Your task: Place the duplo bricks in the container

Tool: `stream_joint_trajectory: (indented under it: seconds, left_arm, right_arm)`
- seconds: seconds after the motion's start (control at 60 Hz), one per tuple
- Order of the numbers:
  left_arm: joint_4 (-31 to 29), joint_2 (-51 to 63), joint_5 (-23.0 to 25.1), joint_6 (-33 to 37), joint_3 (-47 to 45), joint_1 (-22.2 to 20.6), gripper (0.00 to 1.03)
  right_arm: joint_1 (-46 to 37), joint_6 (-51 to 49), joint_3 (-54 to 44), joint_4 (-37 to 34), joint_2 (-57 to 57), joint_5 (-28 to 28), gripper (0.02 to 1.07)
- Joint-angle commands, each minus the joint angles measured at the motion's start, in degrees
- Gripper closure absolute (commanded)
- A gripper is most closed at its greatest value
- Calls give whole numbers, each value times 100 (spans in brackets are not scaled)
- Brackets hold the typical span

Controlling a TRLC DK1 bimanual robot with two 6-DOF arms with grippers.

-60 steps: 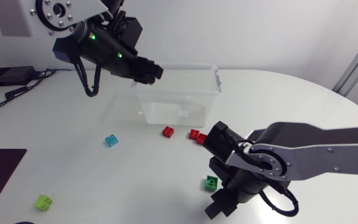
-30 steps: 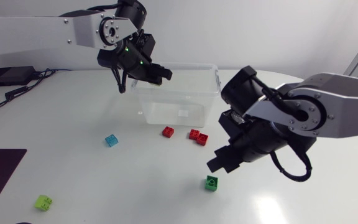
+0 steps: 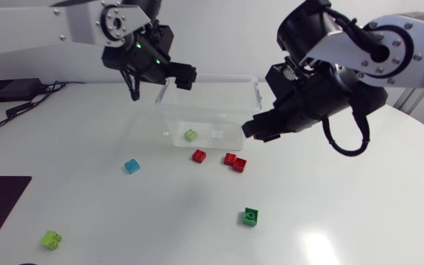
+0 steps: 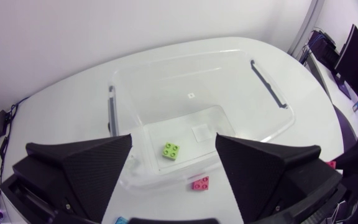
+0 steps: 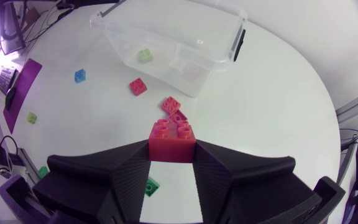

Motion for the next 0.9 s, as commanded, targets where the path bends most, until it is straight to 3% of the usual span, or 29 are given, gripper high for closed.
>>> stream_joint_trajectory:
  seconds: [0.0, 0.3, 0.883]
  left_arm:
    - [-153, -677, -54, -10, -339, 209, 5]
    - [-171, -2013, -19, 763, -2316, 1070, 5]
    - [735, -2224, 482, 1440, -4030, 1624, 5]
  right_arm:
    - [-75, -116, 362, -120, 321, 77, 65]
    - [-268, -90, 1232, 144, 1042, 280, 64]
    - [-470, -90, 2419, 232, 2132, 482, 64]
